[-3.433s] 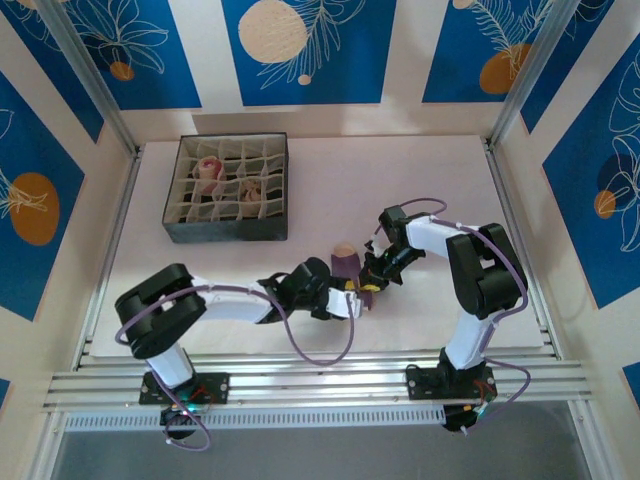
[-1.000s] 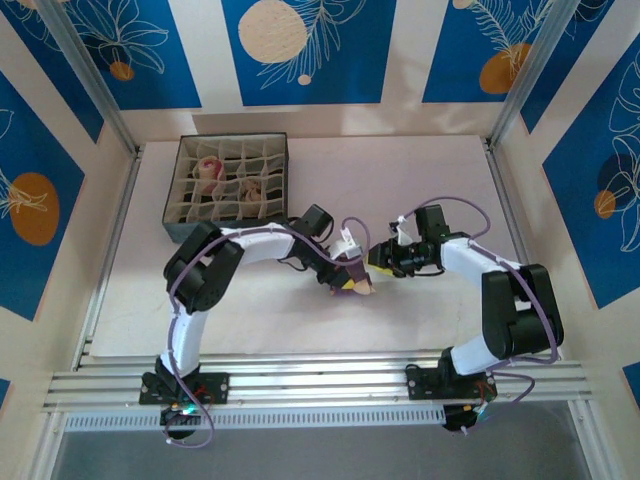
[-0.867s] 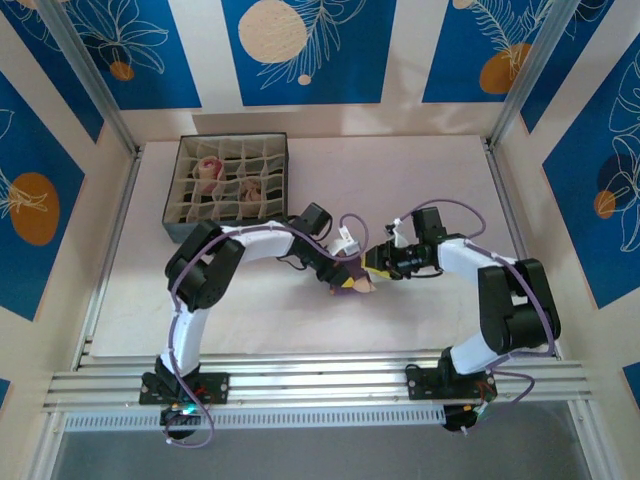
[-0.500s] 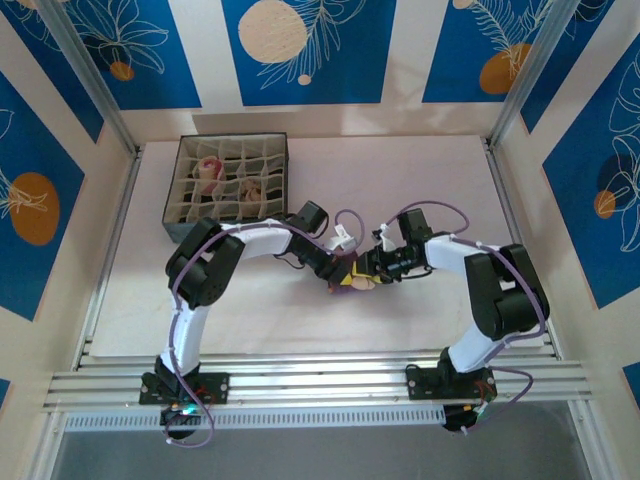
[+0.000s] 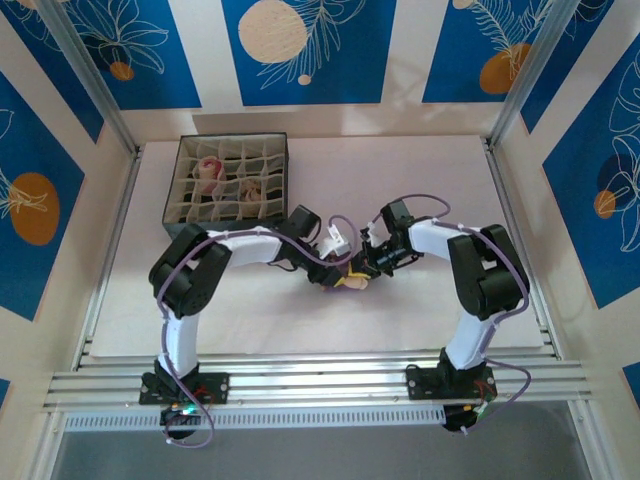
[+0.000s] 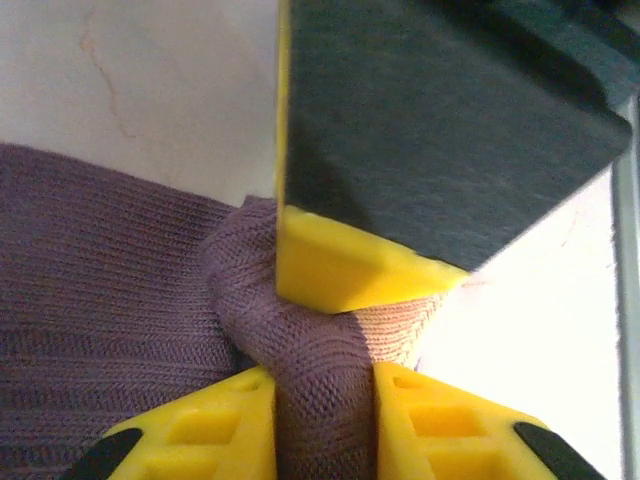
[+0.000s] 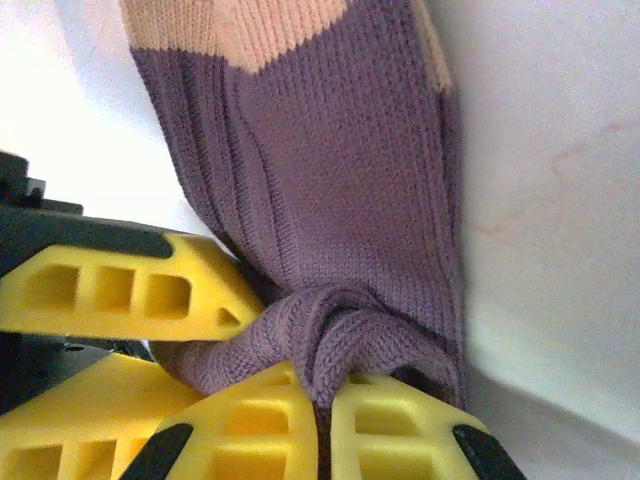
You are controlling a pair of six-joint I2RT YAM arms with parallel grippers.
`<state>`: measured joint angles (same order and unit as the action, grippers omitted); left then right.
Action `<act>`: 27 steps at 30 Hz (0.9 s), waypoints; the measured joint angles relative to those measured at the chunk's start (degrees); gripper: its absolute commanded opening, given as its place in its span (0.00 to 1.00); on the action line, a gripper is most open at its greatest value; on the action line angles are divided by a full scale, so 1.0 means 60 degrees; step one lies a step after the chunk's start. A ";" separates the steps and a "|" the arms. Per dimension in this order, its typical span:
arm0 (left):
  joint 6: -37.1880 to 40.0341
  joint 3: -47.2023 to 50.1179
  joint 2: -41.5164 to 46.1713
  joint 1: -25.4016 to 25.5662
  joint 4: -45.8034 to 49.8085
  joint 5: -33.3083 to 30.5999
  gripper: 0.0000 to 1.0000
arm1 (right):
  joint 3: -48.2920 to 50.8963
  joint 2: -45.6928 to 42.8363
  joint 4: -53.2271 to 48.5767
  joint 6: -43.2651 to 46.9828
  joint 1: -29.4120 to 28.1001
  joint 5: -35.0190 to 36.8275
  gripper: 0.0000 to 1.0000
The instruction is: Roll the socks
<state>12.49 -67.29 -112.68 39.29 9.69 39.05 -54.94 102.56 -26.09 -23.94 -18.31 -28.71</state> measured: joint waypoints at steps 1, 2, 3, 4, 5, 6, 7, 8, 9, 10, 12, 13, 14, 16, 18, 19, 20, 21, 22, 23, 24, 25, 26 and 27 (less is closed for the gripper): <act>0.0102 0.0138 0.0124 0.0000 -0.0149 -0.0120 0.28 | -0.0098 0.0080 -0.0087 0.0000 -0.0022 0.0000 0.01; 0.0237 0.0324 0.0284 0.0011 -0.0346 -0.0259 0.28 | -0.0204 0.0168 -0.0175 0.0004 -0.0044 0.0004 0.01; 0.0419 0.0561 0.0506 0.0029 -0.0583 -0.0401 0.29 | -0.0288 0.0244 -0.0280 0.0004 -0.0066 0.0011 0.00; 0.0539 0.0743 0.0685 0.0040 -0.0747 -0.0510 0.29 | -0.0350 0.0288 -0.0350 0.0004 -0.0084 0.0025 0.00; 0.0710 0.0962 0.0914 0.0044 -0.0933 -0.0627 0.30 | -0.0412 0.0328 -0.0426 0.0004 -0.0084 0.0047 0.00; 0.0889 0.1217 0.1202 0.0047 -0.1158 -0.0758 0.31 | -0.0463 0.0364 -0.0514 0.0004 -0.0084 0.0069 0.00; 0.1035 0.1446 0.1472 0.0055 -0.1337 -0.0863 0.32 | -0.0510 0.0397 -0.0568 0.0007 -0.0095 0.0076 0.00; 0.1213 0.1683 0.1759 0.0062 -0.1566 -0.0958 0.33 | -0.0546 0.0430 -0.0619 0.0007 -0.0102 0.0080 0.00; 0.1388 0.1927 0.2080 0.0066 -0.1803 -0.1060 0.33 | -0.0583 0.0452 -0.0678 0.0011 -0.0102 0.0087 0.00; 0.1526 0.2109 0.2320 0.0073 -0.1989 -0.1140 0.33 | -0.0612 0.0459 -0.0721 0.0011 -0.0109 0.0117 0.00; 0.1905 0.2495 0.2830 0.0124 -0.2415 -0.1351 0.33 | -0.0681 0.0466 -0.0827 0.0051 -0.0138 0.0215 0.00; 0.2135 0.2674 0.3053 0.0171 -0.2575 -0.1504 0.34 | -0.0718 0.0481 -0.0874 0.0076 -0.0160 0.0248 0.00; 0.2437 0.2867 0.3275 0.0273 -0.2754 -0.1738 0.35 | -0.0765 0.0503 -0.0929 0.0080 -0.0175 0.0270 0.00; 0.3038 0.3191 0.3599 0.0630 -0.2998 -0.2295 0.36 | -0.0852 0.0539 -0.1053 0.0117 -0.0200 0.0331 0.00; 0.3763 0.3428 0.3770 0.1239 -0.3144 -0.2998 0.37 | -0.0943 0.0568 -0.1162 0.0157 -0.0229 0.0401 0.00; 0.4036 0.3468 0.3770 0.1479 -0.3184 -0.3282 0.37 | -0.0980 0.0579 -0.1209 0.0160 -0.0248 0.0437 0.00; 0.4324 0.3497 0.3752 0.1730 -0.3202 -0.3621 0.37 | -0.1020 0.0586 -0.1275 0.0182 -0.0262 0.0477 0.00; 0.4561 0.3512 0.3723 0.1949 -0.3224 -0.3894 0.37 | -0.1060 0.0608 -0.1322 0.0193 -0.0273 0.0503 0.00; 0.4768 0.3512 0.3683 0.2109 -0.3257 -0.4138 0.37 | -0.1096 0.0630 -0.1359 0.0204 -0.0280 0.0506 0.00; 0.4954 0.3512 0.3603 0.2248 -0.3337 -0.4397 0.38 | -0.1126 0.0652 -0.1395 0.0222 -0.0284 0.0510 0.00; 0.5085 0.3512 0.3493 0.2328 -0.3424 -0.4630 0.38 | -0.1158 0.0678 -0.1439 0.0226 -0.0288 0.0510 0.00; 0.5202 0.3512 0.3351 0.2364 -0.3537 -0.4830 0.38 | -0.1180 0.0696 -0.1468 0.0226 -0.0288 0.0506 0.00; 0.5268 0.3515 0.3198 0.2375 -0.3650 -0.5013 0.38 | -0.1209 0.0707 -0.1519 0.0226 -0.0288 0.0510 0.00; 0.5344 0.3530 0.3027 0.2375 -0.3781 -0.5176 0.39 | -0.1246 0.0736 -0.1563 0.0240 -0.0288 0.0510 0.00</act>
<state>44.56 -46.11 -94.52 53.54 -12.99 7.99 -62.41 106.98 -35.46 -22.50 -20.03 -25.65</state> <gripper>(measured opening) 0.383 0.068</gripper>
